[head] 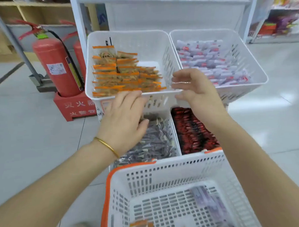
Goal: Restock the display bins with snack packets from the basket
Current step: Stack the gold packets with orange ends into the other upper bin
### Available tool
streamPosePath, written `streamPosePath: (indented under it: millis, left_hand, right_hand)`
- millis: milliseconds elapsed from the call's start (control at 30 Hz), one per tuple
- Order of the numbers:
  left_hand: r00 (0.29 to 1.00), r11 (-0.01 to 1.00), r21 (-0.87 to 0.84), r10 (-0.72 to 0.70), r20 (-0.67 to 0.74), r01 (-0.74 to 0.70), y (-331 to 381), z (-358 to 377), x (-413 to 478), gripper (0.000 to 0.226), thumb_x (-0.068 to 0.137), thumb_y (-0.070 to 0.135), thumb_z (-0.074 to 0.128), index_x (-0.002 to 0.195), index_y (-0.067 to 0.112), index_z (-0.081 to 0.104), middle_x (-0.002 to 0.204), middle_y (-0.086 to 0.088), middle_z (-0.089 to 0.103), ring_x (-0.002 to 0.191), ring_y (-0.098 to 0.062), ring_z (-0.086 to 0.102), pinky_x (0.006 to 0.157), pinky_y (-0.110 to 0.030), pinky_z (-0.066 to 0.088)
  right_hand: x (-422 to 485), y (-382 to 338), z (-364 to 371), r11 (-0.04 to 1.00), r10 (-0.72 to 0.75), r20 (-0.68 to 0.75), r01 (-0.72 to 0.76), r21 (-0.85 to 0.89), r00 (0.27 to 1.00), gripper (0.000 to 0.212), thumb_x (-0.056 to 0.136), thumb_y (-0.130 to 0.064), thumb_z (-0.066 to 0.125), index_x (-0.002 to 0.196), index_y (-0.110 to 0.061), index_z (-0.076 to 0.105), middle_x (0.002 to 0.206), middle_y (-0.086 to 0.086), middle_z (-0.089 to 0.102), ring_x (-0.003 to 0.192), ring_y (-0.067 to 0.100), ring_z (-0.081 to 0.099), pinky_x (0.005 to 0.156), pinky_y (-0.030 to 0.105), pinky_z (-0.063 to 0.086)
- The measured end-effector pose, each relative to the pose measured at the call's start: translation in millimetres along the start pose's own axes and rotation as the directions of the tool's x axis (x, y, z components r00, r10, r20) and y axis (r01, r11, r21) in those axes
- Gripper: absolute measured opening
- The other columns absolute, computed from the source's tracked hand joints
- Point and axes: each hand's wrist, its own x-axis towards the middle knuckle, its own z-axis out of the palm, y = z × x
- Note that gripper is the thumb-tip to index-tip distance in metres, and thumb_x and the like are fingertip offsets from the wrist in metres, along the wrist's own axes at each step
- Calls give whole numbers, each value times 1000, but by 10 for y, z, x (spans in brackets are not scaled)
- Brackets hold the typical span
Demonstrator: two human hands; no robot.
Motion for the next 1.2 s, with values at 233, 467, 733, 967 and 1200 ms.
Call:
streamPosePath:
  millis: [233,467,733,967,1200]
  left_hand:
    - [891,997,-31,81,446,-76,384,310,-914,45,92,31,50,135,18,45,145,-2,37,133,-24,26,109,-28,18]
    - [728,999,25,3,685,-27,442,442,-1361,43,95,38,45,135,24,42,144,4,35,133,-19,22,107,-27,20]
    - [714,999,16,9,700,-28,391,520,-1247,43,95,37,43,136,22,41,140,3,38,129,-20,27,105,-29,25]
    - [698,995,-38,-39,715,95,416,585,-1119,46,94,34,48,137,19,38,137,-2,41,127,-22,33,105,-33,32]
    - [579,709,-311,-168,798,633,588,670,-997,99,77,46,70,149,18,8,134,-3,46,106,-13,51,85,-25,46]
  right_hand:
    - [-1802,1302,213,786,619,239,-583,-209,748,31,90,10,41,95,-16,57,102,11,59,84,25,62,68,31,49]
    - [-2649,2023,888,598,801,445,-517,-612,400,49,97,-22,51,142,-12,35,139,11,46,115,26,53,85,30,46]
    - [-2759,2232,1555,468,884,319,-664,-583,343,24,93,-26,58,108,-7,53,93,10,58,74,18,53,58,23,40]
    - [-2360,1993,844,535,779,391,-845,-6,490,19,90,0,59,73,-8,55,73,10,53,65,20,59,67,34,57]
    - [-1745,1322,276,604,584,355,-683,411,730,15,92,3,51,102,-1,60,99,19,64,87,29,65,82,40,56]
